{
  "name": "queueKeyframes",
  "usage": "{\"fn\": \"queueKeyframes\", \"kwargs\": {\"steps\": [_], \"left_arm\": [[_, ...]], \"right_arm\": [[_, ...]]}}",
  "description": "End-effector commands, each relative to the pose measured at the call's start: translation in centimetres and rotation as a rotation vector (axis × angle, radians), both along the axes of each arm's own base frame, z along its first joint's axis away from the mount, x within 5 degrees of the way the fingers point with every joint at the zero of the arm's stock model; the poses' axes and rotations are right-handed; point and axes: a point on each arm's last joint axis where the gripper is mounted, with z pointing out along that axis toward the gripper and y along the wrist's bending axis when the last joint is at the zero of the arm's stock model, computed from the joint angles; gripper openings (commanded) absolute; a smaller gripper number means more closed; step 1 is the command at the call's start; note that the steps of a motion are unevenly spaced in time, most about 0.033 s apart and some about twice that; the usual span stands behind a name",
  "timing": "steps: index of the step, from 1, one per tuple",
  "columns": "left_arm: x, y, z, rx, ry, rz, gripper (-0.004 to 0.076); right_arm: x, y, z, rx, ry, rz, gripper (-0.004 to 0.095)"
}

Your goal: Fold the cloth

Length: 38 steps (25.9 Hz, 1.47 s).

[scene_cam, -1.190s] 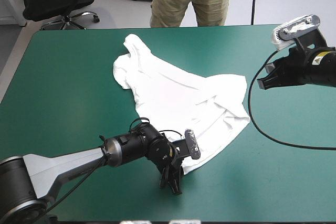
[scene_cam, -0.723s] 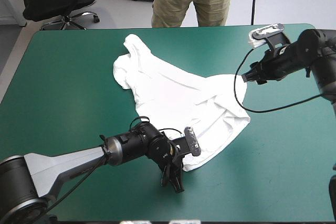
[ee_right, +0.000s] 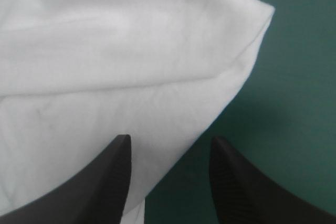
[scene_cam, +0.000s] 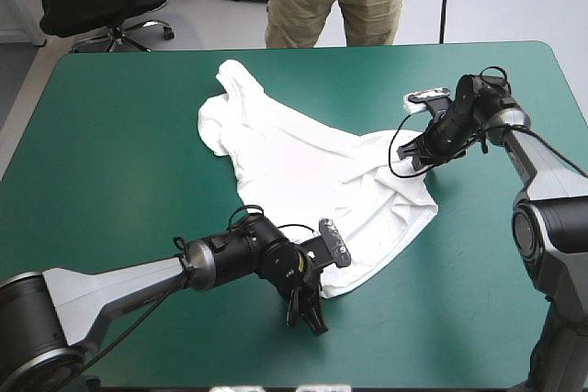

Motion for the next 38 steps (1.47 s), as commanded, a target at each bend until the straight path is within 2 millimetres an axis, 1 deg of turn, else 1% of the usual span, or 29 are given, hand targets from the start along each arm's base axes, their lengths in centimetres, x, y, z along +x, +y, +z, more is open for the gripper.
{"fn": "queueKeyframes", "kwargs": {"steps": [1,3,6,9,11,13,14,16,17,19,20,22,23,24,25,26,27,28,29,30,31,32,35,38], "left_arm": [[-0.7,0.1,-1.1,0.048,0.056,0.008,-0.0017],[-0.7,0.1,-1.1,0.048,0.056,0.008,-0.0017],[-0.7,0.1,-1.1,0.048,0.058,0.016,-0.0017],[-0.6,0.1,-1.1,0.048,0.047,0.018,-0.0017],[-0.3,0.3,-0.9,0.062,0.013,0.03,-0.0017],[0.2,1.0,0.2,0.084,-0.08,0.014,-0.0017],[0.8,1.6,1.9,0.103,-0.189,-0.005,-0.0017],[1.6,2.0,4.3,0.117,-0.315,-0.02,-0.0017],[2.1,2.2,5.8,0.119,-0.394,-0.023,-0.0017],[3.0,2.5,9.0,0.112,-0.54,-0.018,-0.0017],[3.4,2.6,10.9,0.1,-0.622,-0.018,-0.0017],[4.4,3.1,14.5,0.067,-0.758,0.005,-0.0017],[4.9,3.4,16.4,0.043,-0.816,0.025,-0.0017],[5.8,3.9,20.0,0.008,-0.915,0.048,-0.0017],[6.1,4.4,21.9,-0.006,-0.961,0.062,-0.0017],[6.6,5.3,25.1,-0.013,-1.042,0.079,-0.0017],[6.7,5.9,26.9,-0.016,-1.098,0.095,-0.0017],[6.5,7.2,30.7,-0.029,-1.225,0.149,-0.0017],[6.2,7.9,32.3,-0.023,-1.283,0.177,-0.0017],[5.2,9.5,36.1,-0.053,-1.39,0.234,-0.0017],[4.5,10.4,37.9,-0.083,-1.433,0.259,-0.0017],[3.7,11.4,39.6,-0.122,-1.469,0.291,-0.0017],[1.4,14.2,43.7,-0.244,-1.563,0.377,-0.0017],[-0.9,16.9,46.5,-0.332,-1.644,0.431,-0.0017]], "right_arm": [[0.2,-0.2,1.4,0.024,-0.039,-0.016,0.0422],[0.3,0.0,0.7,0.041,-0.011,-0.02,0.0381],[0.3,0.4,0.1,0.084,0.012,0.003,0.0241],[0.3,1.0,0.1,0.134,0.01,0.053,-0.002],[0.2,1.2,0.4,0.155,0.008,0.072,-0.0003],[-0.2,1.2,2.2,0.151,-0.034,0.084,-0.0003],[-0.8,1.1,4.8,0.152,-0.105,0.091,-0.0003],[-1.7,1.1,7.8,0.157,-0.184,0.097,-0.0003],[-2.5,1.0,10.0,0.159,-0.24,0.109,-0.0003],[-3.9,1.1,13.2,0.181,-0.322,0.124,-0.0003],[-5.0,1.1,15.6,0.194,-0.387,0.142,-0.0003],[-7.0,1.2,19.1,0.217,-0.479,0.176,-0.0003],[-8.2,1.3,20.9,0.235,-0.53,0.189,-0.0003],[-10.3,1.3,24.0,0.252,-0.627,0.214,-0.0003],[-11.7,1.3,26.0,0.266,-0.691,0.23,-0.0003],[-13.7,1.3,28.5,0.285,-0.777,0.248,-0.0003],[-15.1,1.3,30.2,0.294,-0.845,0.271,-0.0003],[-17.3,1.3,32.6,0.313,-0.939,0.296,-0.0003],[-18.6,1.3,33.9,0.321,-0.991,0.307,-0.0003],[-20.8,1.2,36.1,0.328,-1.092,0.328,-0.0003],[-22.0,1.2,37.2,0.331,-1.146,0.34,-0.0003],[-23.1,1.1,38.2,0.335,-1.194,0.347,-0.0003],[-26.2,0.9,40.6,0.332,-1.319,0.365,-0.0003],[-29.0,0.7,42.3,0.324,-1.425,0.382,-0.0003]]}}
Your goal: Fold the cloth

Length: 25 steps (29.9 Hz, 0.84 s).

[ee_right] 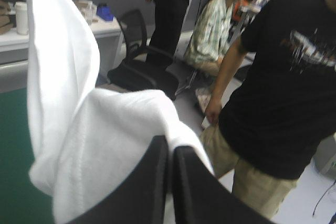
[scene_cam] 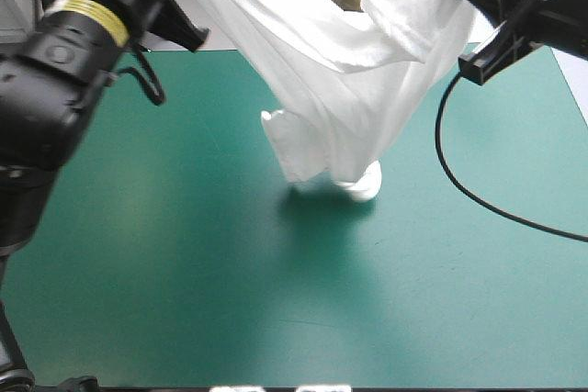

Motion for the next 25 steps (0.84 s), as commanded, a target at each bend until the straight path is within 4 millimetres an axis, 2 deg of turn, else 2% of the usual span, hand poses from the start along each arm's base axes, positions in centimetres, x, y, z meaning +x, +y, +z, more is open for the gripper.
{"fn": "queueKeyframes", "kwargs": {"steps": [1,3,8,11,14,16,19,23,25], "left_arm": [[-3.9,4.6,4.4,-0.116,-0.195,0.003,-0.0017],[-5.2,5.9,5.3,-0.151,-0.229,-0.025,-0.0017],[-7.4,8.1,6.3,-0.186,-0.276,-0.052,-0.0017],[-7.9,9.2,6.4,-0.187,-0.283,-0.015,-0.0017],[-7.8,9.4,6.0,-0.197,-0.243,0.004,-0.0017],[-7.3,9.0,5.5,-0.208,-0.192,0.009,-0.0017],[-5.4,7.0,3.9,-0.162,-0.082,0.026,-0.0017],[-1.4,2.6,0.2,-0.055,0.099,0.081,-0.0017],[1.3,0.0,-2.2,-0.003,0.149,0.11,-0.0017]], "right_arm": [[-4.8,-0.4,3.2,0.061,-0.219,0.008,-0.0003],[-6.6,-0.5,4.1,0.07,-0.283,0.009,-0.0003],[-11.1,-0.9,5.3,0.095,-0.385,0.01,-0.0003],[-12.0,-1.1,5.2,0.094,-0.38,0.001,-0.0003],[-11.8,-1.1,4.7,0.081,-0.317,-0.008,-0.0003],[-10.6,-0.9,4.1,0.065,-0.243,-0.004,-0.0003],[-7.9,-0.7,2.9,0.061,-0.135,-0.004,-0.0003],[-2.9,-0.3,0.0,0.044,0.049,-0.012,-0.0003],[0.0,0.0,-2.3,0.024,0.16,-0.011,-0.0003]]}}
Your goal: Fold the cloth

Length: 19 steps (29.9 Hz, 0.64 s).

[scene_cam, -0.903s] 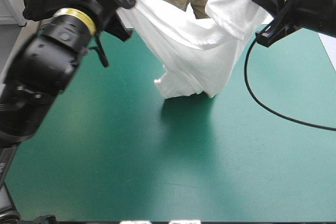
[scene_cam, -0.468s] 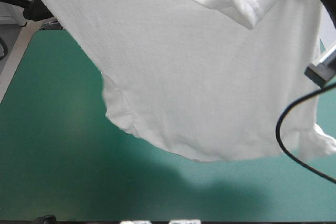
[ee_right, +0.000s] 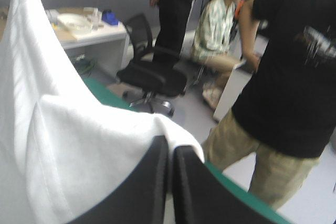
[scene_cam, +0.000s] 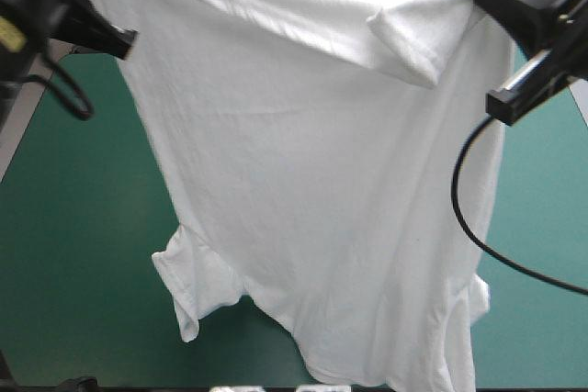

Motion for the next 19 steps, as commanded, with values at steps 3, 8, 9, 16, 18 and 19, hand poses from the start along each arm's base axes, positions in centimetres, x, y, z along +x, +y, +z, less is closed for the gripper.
{"fn": "queueKeyframes", "kwargs": {"steps": [3,8,9,16,18,19], "left_arm": [[7.2,-5.4,-5.6,0.055,0.058,0.034,-0.0017],[16.1,-6.2,-11.6,-0.022,0.131,0.062,-0.0017],[17.6,-5.9,-12.6,-0.049,0.149,0.056,-0.0016],[23.6,-4.7,-16.4,-0.152,0.155,-0.014,-0.0016],[24.9,-4.1,-17.7,-0.161,0.173,0.002,-0.0017],[25.5,-3.9,-18.3,-0.178,0.188,0.008,-0.0017]], "right_arm": [[7.5,0.5,-6.0,-0.032,0.224,-0.013,-0.0003],[14.9,-0.3,-12.3,-0.067,0.306,-0.183,-0.0003],[16.2,-0.3,-13.4,-0.072,0.328,-0.194,-0.0003],[24.0,0.0,-18.2,-0.005,0.351,-0.248,-0.0004],[25.7,0.0,-19.6,0.007,0.353,-0.272,-0.0004],[26.5,0.0,-20.4,0.009,0.36,-0.28,-0.0004]]}}
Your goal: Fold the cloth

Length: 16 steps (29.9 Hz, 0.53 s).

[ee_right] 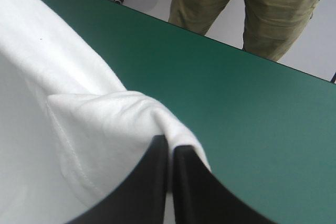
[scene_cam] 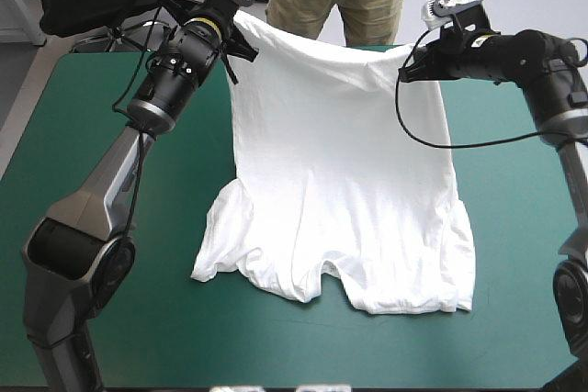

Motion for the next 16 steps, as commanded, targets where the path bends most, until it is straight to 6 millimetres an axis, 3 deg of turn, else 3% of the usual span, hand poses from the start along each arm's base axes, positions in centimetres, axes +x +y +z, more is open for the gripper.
{"fn": "queueKeyframes", "kwargs": {"steps": [1,5,9,15,16], "left_arm": [[0.5,1.5,2.1,-0.1,-0.104,-0.011,-0.0017],[2.1,1.6,-0.4,-0.221,-0.02,-0.007,-0.0016],[3.3,1.0,-3.2,-0.264,0.077,-0.013,0.0036],[3.5,0.7,-4.6,-0.244,0.154,-0.021,0.0426],[3.4,0.9,-4.4,-0.238,0.159,-0.016,0.0462]], "right_arm": [[1.5,-0.2,1.1,0.046,-0.133,-0.056,-0.0003],[3.2,0.0,-1.6,0.038,-0.057,-0.05,0.0019],[4.4,0.2,-4.2,0.031,0.029,-0.038,0.0159],[4.8,0.2,-4.9,-0.002,0.03,-0.023,0.0413],[4.8,0.1,-4.6,-0.022,0.015,-0.014,0.0468]]}}
